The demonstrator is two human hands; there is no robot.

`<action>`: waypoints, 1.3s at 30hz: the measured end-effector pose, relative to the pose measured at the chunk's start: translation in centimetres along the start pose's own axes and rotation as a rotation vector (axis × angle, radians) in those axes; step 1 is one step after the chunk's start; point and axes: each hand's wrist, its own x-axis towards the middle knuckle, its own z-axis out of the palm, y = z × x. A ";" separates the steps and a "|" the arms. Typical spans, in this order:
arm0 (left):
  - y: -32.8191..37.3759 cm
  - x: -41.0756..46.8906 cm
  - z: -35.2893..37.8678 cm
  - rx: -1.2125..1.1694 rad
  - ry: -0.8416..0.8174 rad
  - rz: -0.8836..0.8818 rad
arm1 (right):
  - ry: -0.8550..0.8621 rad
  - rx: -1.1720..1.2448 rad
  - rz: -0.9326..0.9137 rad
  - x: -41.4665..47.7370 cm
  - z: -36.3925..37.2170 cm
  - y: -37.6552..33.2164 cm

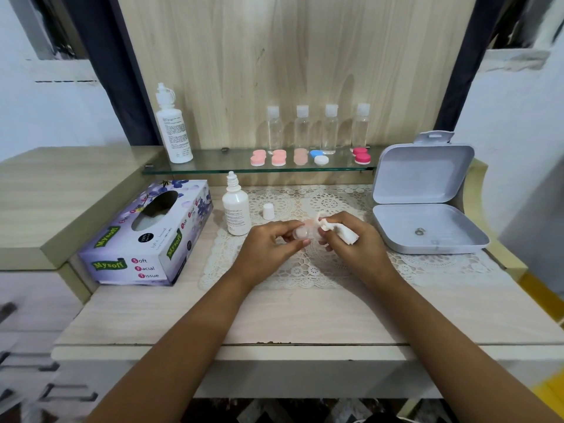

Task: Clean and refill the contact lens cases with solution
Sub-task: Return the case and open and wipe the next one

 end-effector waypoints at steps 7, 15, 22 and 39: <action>-0.4 0.1 0.0 0.012 0.014 -0.008 | -0.023 0.082 -0.002 -0.2 0.1 0.4; 0.1 0.1 0.2 -0.032 0.021 -0.026 | 0.071 0.033 0.005 0.2 0.2 0.6; -0.1 0.1 0.1 -0.024 0.023 -0.025 | 0.173 -0.515 -0.515 0.4 0.3 1.7; 0.0 0.1 -0.3 -0.094 0.021 -0.037 | 0.219 -0.585 -0.610 0.2 0.2 1.9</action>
